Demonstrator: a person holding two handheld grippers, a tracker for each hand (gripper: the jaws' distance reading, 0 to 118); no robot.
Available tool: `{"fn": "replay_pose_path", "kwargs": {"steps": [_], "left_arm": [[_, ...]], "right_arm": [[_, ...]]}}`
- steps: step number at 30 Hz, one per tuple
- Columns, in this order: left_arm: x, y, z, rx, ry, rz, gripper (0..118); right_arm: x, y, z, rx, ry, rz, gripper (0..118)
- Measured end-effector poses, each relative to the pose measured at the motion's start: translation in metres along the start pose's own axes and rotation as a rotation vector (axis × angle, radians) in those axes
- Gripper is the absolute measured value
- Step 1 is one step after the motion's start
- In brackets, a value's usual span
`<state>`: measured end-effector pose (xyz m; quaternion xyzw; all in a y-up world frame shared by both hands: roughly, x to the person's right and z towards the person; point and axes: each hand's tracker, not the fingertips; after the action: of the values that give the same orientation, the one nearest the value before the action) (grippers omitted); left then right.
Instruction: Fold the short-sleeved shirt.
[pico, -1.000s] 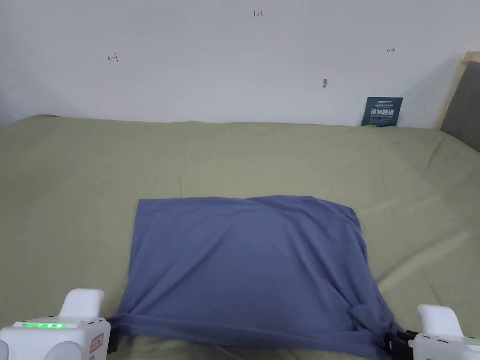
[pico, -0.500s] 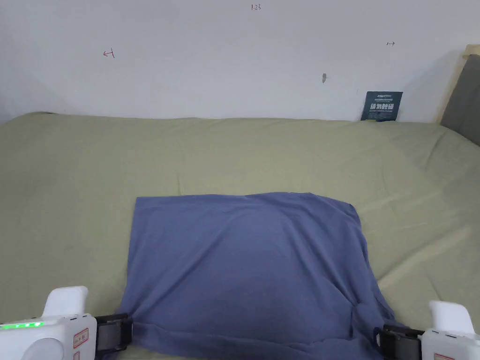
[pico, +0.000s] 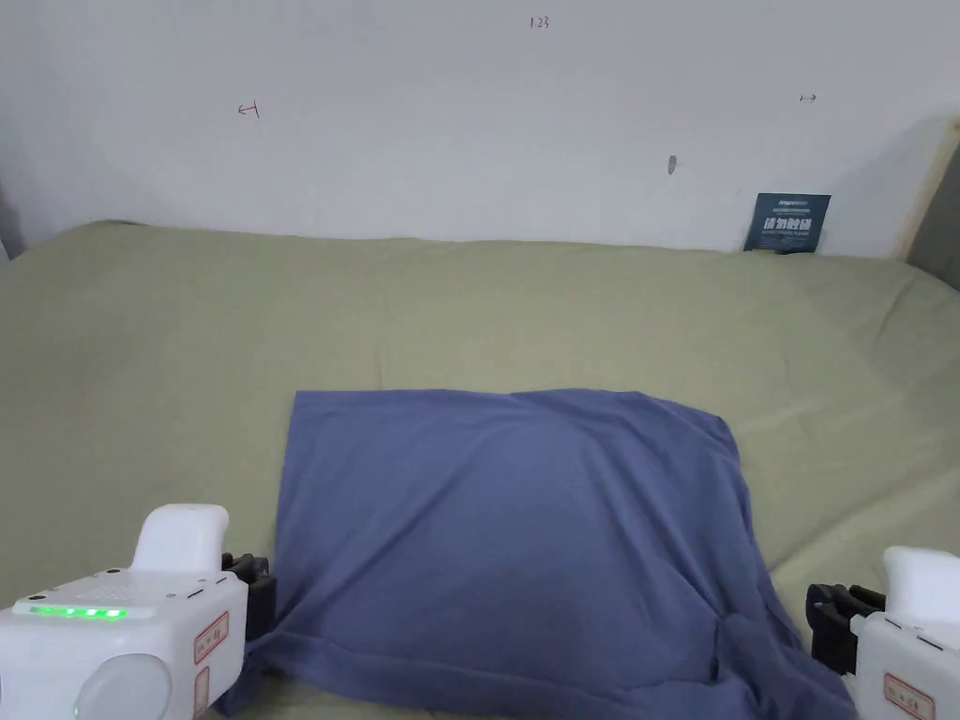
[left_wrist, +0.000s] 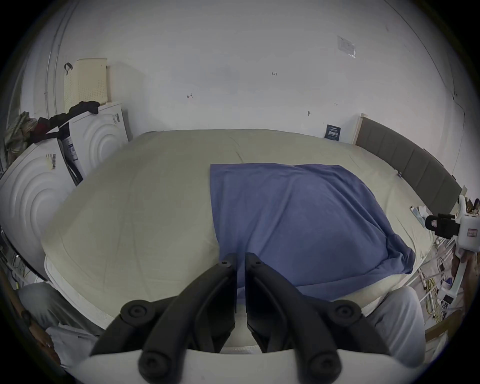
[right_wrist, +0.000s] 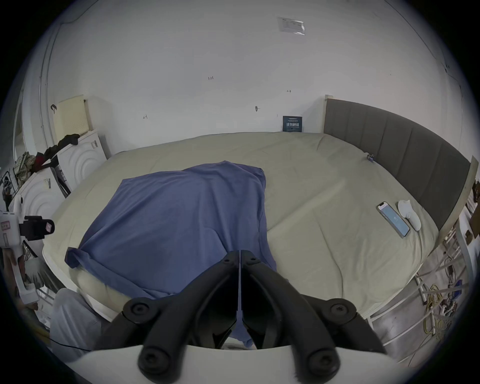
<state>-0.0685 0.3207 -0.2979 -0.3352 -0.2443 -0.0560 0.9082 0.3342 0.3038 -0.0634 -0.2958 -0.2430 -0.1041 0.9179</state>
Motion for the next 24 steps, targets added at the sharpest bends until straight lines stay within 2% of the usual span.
{"fn": "replay_pose_path", "kwargs": {"steps": [5,16,24], "left_arm": [[-0.011,-0.007,-0.006,-0.030,0.002,0.036,4],[-0.028,0.000,-0.026,-0.056,0.013,0.068,4],[-0.041,0.056,-0.081,-0.075,-0.011,0.106,4]], "right_arm": [[0.001,-0.004,-0.003,-0.021,0.014,-0.032,4],[0.002,-0.005,-0.019,-0.042,0.022,-0.047,4],[-0.001,0.010,-0.044,-0.067,0.040,-0.046,4]]}}
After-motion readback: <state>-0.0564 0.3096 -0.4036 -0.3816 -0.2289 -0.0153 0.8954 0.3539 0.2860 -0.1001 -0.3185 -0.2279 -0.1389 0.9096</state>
